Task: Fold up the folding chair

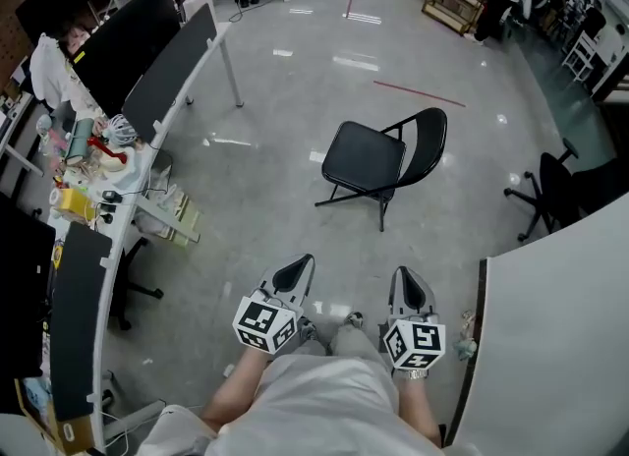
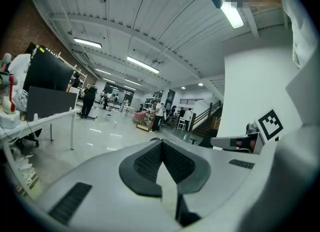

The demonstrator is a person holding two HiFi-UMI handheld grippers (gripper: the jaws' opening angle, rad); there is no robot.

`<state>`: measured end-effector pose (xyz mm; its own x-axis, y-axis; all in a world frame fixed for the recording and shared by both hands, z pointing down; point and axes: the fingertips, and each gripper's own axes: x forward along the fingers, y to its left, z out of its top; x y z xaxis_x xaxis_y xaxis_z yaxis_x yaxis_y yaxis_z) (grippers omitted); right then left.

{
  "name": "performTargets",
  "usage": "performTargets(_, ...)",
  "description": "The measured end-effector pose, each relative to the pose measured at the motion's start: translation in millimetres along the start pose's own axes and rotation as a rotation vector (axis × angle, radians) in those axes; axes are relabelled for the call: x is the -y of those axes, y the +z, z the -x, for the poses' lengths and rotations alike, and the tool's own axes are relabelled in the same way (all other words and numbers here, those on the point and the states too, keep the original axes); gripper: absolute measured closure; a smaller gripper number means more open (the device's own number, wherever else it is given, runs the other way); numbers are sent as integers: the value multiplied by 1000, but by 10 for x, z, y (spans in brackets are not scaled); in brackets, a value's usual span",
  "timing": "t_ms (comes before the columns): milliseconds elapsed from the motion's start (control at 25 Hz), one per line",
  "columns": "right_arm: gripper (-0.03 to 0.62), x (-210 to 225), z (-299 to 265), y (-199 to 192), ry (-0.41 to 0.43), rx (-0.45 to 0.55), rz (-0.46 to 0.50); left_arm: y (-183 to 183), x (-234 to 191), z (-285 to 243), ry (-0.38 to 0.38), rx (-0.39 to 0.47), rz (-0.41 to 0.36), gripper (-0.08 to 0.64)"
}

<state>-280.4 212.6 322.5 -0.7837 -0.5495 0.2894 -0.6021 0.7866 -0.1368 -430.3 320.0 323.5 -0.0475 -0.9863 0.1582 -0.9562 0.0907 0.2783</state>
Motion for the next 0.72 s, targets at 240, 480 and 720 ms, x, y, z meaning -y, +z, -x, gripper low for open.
performTargets(240, 586, 128, -210, -3, 3, -25, -17, -28, -14, -253, -19, -27, 1, 549)
performTargets(480, 586, 338, -790, 57, -10, -66, -66, 35, -247, -600, -3, -71, -23, 549)
performTargets(720, 586, 472, -1401, 296, 51, -48, -52, 172, -483, -1136, 15, -116, -41, 548)
